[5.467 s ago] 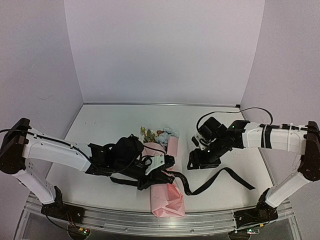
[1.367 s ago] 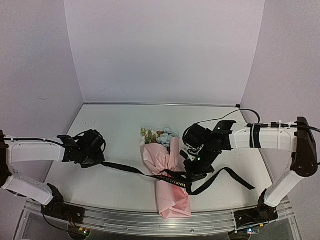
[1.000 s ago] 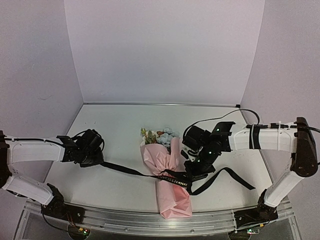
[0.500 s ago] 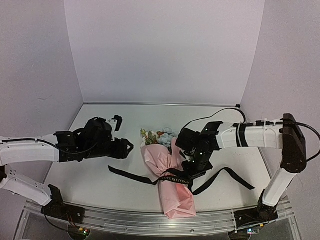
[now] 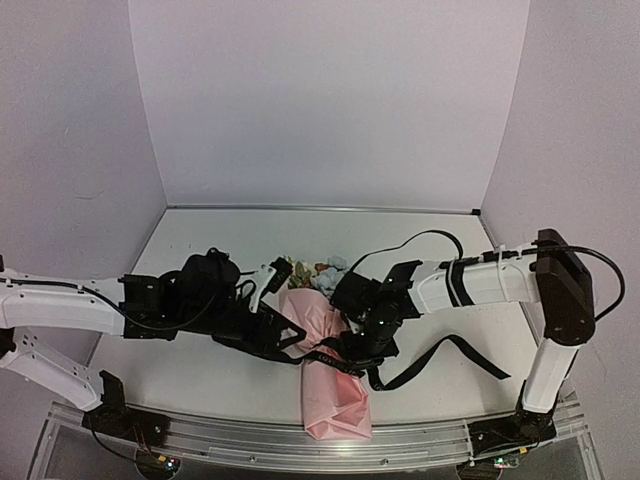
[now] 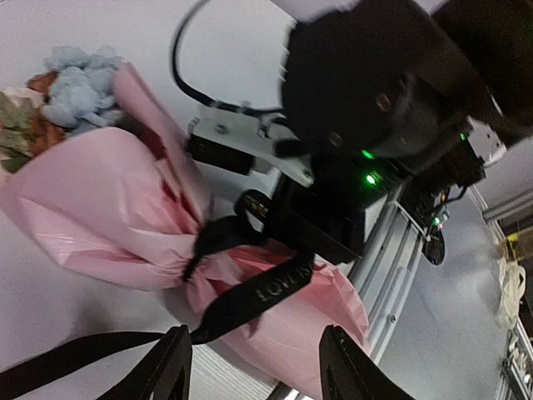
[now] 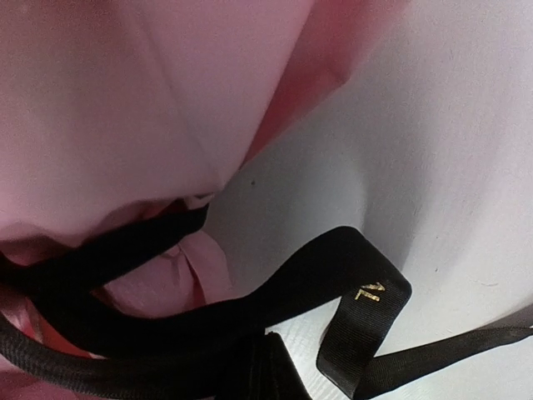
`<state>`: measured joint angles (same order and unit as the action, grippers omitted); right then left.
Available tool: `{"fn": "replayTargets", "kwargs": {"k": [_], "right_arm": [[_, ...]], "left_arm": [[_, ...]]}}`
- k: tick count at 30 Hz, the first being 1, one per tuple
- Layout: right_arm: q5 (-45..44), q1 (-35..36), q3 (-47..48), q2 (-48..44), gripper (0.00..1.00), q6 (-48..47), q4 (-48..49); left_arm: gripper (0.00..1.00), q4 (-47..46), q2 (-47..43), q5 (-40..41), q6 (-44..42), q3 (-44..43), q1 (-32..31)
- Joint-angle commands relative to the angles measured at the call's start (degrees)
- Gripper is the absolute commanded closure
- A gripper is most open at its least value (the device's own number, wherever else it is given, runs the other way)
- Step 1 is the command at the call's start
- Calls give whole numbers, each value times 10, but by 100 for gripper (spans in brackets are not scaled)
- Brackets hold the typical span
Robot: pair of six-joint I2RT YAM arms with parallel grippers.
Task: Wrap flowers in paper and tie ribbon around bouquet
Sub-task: Cross the half-tied ribbon over the folded bouquet.
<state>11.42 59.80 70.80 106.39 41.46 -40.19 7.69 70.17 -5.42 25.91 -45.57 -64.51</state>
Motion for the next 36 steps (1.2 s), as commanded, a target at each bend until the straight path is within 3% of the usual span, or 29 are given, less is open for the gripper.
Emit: {"fn": "replayTargets", "kwargs": {"k": [1,13,23,30,36], "right_arm": [[-18,-5,15,-17,100,12,12],[-50,-13,-8,-82,98,-85,-63],[-94,-24,-14,-90,99,-102,-93],[-91,-40,-8,-85,97,-109,-98],[-95,-44,3,-83,91,-123,-116]], "left_arm": [[46,-38,47,-2,-42,-29,-50],[61,-53,178,6,-95,-95,-75],[76,-38,245,29,-133,-144,-73],[75,-38,265,16,-163,-167,-55],[70,-39,263,-8,-183,-164,-41]]}}
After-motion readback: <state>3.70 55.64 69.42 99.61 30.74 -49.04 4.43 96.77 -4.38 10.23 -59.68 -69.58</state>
